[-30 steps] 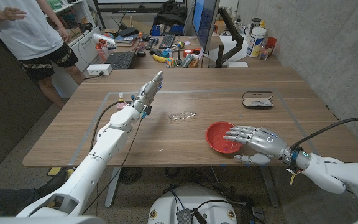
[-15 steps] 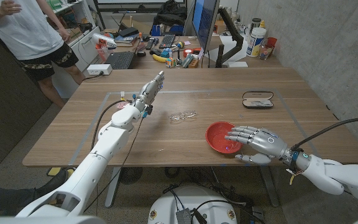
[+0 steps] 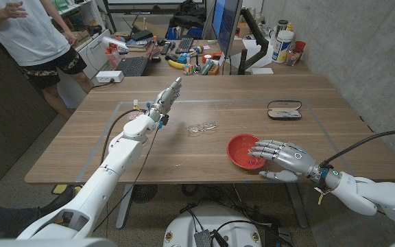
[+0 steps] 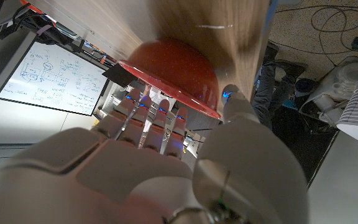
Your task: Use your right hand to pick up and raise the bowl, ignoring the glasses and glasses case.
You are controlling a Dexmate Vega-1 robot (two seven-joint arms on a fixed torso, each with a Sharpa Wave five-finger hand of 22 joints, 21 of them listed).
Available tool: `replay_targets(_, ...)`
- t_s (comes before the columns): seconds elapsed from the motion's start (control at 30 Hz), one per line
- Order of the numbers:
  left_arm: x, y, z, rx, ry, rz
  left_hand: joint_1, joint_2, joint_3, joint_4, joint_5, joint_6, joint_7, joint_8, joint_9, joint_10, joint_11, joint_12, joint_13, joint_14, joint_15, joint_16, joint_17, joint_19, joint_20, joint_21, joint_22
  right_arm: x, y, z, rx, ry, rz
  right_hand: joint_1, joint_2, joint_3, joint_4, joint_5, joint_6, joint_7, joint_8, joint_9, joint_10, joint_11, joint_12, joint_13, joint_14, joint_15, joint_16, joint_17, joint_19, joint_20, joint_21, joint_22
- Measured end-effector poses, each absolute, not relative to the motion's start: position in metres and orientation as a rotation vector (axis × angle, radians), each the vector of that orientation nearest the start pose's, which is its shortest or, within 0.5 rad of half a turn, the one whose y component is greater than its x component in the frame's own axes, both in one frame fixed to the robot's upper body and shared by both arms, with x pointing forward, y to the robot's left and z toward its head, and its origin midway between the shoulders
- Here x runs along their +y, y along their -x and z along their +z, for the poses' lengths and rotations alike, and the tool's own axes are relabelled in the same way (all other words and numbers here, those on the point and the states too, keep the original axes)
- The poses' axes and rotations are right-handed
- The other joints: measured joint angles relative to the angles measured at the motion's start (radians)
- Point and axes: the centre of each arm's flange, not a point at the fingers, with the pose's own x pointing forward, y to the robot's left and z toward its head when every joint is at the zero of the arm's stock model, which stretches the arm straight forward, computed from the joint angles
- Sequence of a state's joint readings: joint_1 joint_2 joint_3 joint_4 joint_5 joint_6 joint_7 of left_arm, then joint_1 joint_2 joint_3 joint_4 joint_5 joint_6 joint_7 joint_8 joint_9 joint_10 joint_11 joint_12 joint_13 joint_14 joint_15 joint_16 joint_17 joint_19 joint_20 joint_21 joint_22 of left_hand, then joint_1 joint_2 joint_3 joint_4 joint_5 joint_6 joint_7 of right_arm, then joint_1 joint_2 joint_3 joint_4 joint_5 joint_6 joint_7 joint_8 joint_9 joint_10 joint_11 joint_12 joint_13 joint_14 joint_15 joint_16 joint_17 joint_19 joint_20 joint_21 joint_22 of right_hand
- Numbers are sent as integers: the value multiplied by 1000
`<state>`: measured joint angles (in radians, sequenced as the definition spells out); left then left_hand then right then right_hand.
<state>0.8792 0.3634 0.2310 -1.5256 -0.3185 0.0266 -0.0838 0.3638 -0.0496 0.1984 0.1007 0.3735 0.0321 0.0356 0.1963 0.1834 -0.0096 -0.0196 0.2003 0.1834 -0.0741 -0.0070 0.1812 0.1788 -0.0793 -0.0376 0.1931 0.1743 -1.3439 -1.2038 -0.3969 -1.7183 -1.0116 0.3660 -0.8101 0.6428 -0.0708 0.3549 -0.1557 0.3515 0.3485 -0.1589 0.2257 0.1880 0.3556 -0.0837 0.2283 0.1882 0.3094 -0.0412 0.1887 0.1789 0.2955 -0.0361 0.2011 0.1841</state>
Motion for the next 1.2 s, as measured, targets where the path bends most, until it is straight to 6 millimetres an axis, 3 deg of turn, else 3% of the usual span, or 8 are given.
replay_targets(0.73, 233, -640, -1, -523, -133, -251, 5, 5, -4, 4, 0, 0, 0, 0, 0, 0, 0, 0, 0, 0, 0, 0, 0, 0, 0, 0, 0, -312, -471, -167, -1230, 1753, 215, 10, 11, 7, -1, 0, 16, -5, 0, 0, 9, -8, 0, -2, 19, 0, 0, 0, 4, -3, 0, 0)
replay_targets(0.93, 232, -641, -2, -518, -131, -251, 5, 5, -4, 4, 0, 0, 0, 0, 0, 0, 0, 0, 0, 0, 0, 0, 0, 0, 0, 0, 0, -311, -472, -169, -1237, 1762, 208, 31, 19, 18, 4, 0, 76, -18, 11, 0, 52, -17, 16, -2, 49, -2, 5, 0, 15, -7, 0, 0)
replay_targets(1.2, 232, -642, -4, -513, -129, -251, 5, 5, -7, 1, 0, 0, 0, 0, 0, 0, 0, 0, 0, 0, 0, 0, 0, -4, 4, 0, 0, -309, -474, -172, -1251, 1768, 193, 40, 26, 25, 2, 0, 97, -29, 15, 0, 63, -27, 20, -2, 63, -2, 5, 0, 20, -1, 6, 0)
